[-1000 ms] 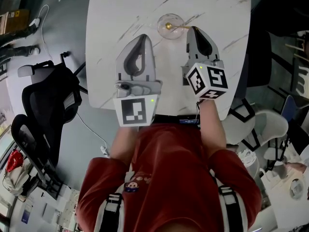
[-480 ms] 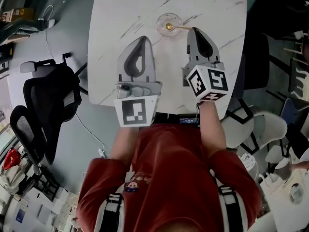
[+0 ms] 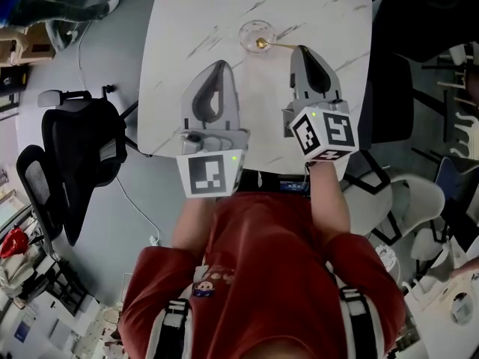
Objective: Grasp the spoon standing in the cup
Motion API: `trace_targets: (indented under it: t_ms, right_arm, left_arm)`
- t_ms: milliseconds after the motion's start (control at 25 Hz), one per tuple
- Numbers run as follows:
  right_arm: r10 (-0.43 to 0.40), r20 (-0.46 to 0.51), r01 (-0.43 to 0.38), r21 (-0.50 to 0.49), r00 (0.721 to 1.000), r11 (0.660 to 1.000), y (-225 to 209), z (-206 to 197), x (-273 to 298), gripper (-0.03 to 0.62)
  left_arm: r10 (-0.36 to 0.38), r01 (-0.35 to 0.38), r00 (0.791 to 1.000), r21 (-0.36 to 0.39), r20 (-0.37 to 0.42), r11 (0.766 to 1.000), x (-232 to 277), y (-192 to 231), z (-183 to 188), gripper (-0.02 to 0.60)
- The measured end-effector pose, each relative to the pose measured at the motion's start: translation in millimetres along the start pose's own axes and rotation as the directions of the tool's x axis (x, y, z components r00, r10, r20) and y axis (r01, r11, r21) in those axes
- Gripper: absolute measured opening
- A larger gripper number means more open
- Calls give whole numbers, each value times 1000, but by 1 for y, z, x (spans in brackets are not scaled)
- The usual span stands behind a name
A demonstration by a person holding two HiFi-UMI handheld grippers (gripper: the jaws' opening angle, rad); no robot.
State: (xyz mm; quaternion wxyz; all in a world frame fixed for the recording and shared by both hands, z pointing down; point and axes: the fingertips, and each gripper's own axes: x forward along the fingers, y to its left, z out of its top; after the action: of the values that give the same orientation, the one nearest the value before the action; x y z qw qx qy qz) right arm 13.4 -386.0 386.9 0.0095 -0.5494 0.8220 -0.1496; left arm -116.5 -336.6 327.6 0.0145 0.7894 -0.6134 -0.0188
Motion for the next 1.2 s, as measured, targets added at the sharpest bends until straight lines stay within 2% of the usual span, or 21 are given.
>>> trace_targets:
  t_ms: [440,640,1200]
  right_arm:
    - [24,82,-22,-21,996,1000,3,34,-55,15]
    - [23,120,-17,-44,993,999,1,50,-85,15]
    - [-28,204,60,-155,979,986,-28,85,-171,15]
  left_arm:
    - [4,-5,999,25,36,1000,-36,-30,25,2]
    - [-19,13,998,84,62,996,-53,-46,35,2]
    - [-63,54,993,98,99,994,-78,-106,53,2]
